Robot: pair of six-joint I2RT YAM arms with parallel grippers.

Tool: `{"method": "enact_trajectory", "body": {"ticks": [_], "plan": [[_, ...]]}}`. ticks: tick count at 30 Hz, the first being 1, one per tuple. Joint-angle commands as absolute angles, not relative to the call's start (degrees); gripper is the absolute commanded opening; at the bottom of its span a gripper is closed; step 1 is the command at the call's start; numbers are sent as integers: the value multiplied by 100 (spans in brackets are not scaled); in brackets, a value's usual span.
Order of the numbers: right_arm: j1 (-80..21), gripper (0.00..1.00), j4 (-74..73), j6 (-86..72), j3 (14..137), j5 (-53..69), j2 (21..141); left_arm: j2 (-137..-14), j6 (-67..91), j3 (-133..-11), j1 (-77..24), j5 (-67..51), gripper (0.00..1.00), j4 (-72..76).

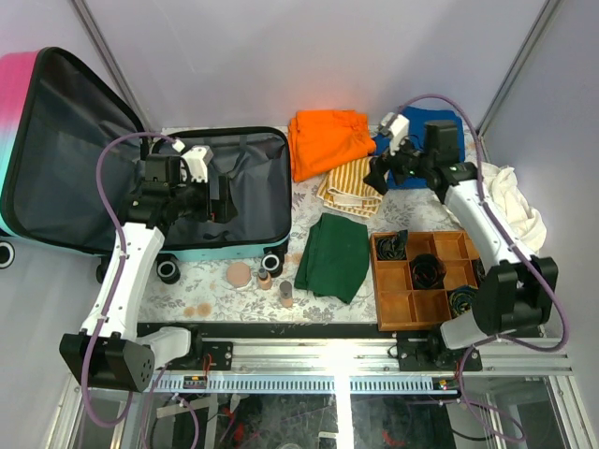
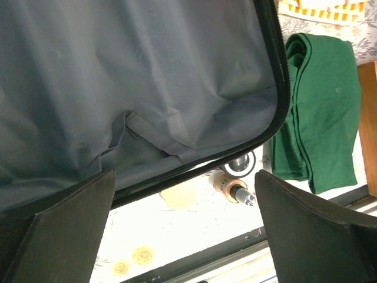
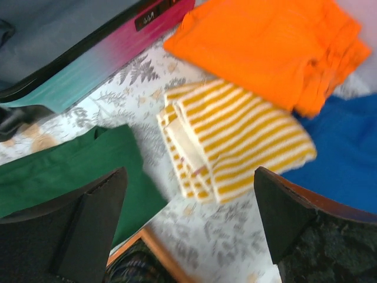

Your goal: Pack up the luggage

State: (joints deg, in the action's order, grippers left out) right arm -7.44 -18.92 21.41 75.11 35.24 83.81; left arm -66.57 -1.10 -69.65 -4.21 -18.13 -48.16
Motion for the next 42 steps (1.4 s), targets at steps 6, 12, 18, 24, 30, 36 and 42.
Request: {"method": "enact_trajectory", "body": {"ticks": [6, 12, 18, 24, 30, 36, 42], "plan": [[-1755, 80, -29, 4365, 8013, 2403, 9578, -6551, 51, -6811, -478, -2317, 100, -4325], [-1879, 70, 224, 5264, 8599, 2073, 10614, -6392, 137, -6545, -468, -2316, 100, -4211], [-1915, 64, 170, 6102, 9326, 1752, 11500, -6299, 185, -6441, -457, -2438, 100, -4171], [-1909, 63, -180, 6505, 9751, 1933, 11966, -6252, 220, -6282, -413, -2519, 100, -4054], [-1923, 67, -682, 6526, 9879, 2393, 12106, -6248, 242, -6247, -406, -2571, 100, -3995], [-1992, 67, -620, 6711, 10037, 2107, 12407, -6258, 242, -6170, -408, -2615, 100, -3933], [-2013, 67, -679, 6965, 10333, 1914, 12731, -6335, 253, -6213, -404, -2670, 100, -3921]]}}
